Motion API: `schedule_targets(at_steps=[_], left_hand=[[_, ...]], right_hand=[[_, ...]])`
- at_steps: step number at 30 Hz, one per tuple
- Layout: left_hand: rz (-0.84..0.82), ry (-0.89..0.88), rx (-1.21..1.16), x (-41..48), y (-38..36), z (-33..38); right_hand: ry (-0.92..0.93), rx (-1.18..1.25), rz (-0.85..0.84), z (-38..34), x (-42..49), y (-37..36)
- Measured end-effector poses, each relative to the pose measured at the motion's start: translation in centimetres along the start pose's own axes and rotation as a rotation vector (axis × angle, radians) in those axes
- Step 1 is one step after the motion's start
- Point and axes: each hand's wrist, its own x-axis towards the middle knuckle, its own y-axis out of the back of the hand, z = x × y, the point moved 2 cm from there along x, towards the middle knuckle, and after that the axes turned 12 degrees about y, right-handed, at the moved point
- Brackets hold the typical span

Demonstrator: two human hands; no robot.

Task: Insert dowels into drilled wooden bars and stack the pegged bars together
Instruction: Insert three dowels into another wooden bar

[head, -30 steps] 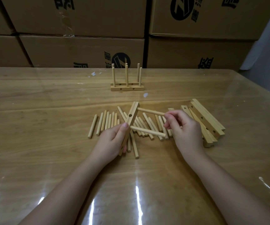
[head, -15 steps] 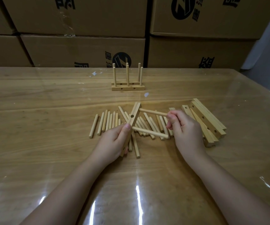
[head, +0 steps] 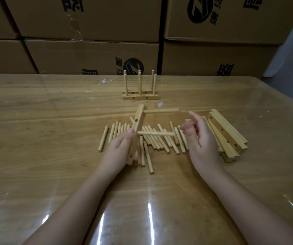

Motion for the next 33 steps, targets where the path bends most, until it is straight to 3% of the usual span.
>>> schedule_targets(at_steps=[3, 6, 11, 14, 20, 27, 31, 33], left_hand=[[0.059, 0.091, -0.341, 0.7, 1.0, 0.1], [0.059, 0.117, -0.612, 0.9, 1.4, 0.3], [0.013, 0.123, -0.849, 1.1, 1.6, 0.4], [-0.065, 0.085, -0.835, 1.1, 1.5, 0.4], [-0.178, 0.049, -0.792, 1.4, 1.1, 0.1], [-0.182, 0.048, -0.705, 1.4, 0.9, -0.4], [-0.185, 0.050, -0.738, 1.4, 1.0, -0.3], [-0.202, 0.051, -0.737, 1.5, 1.0, -0.2]], right_hand=[[0.024, -0.070, -0.052, 0.3, -0.2, -0.4], [0.114, -0.162, -0.225, 0.0, -0.5, -1.1], [0.257, -0.162, -0.641, -1.8, -1.5, -2.8], [0.346, -0.219, -0.780, -2.4, -2.1, -3.6], [0.301, -0.261, -0.720, -2.2, -2.0, -4.0], [0.126, -0.534, -0.554, -1.1, -1.8, -3.0], [0.074, -0.464, -0.435, -1.1, -1.1, -2.7], [0.073, -0.466, -0.467, -1.0, -0.9, -2.8]])
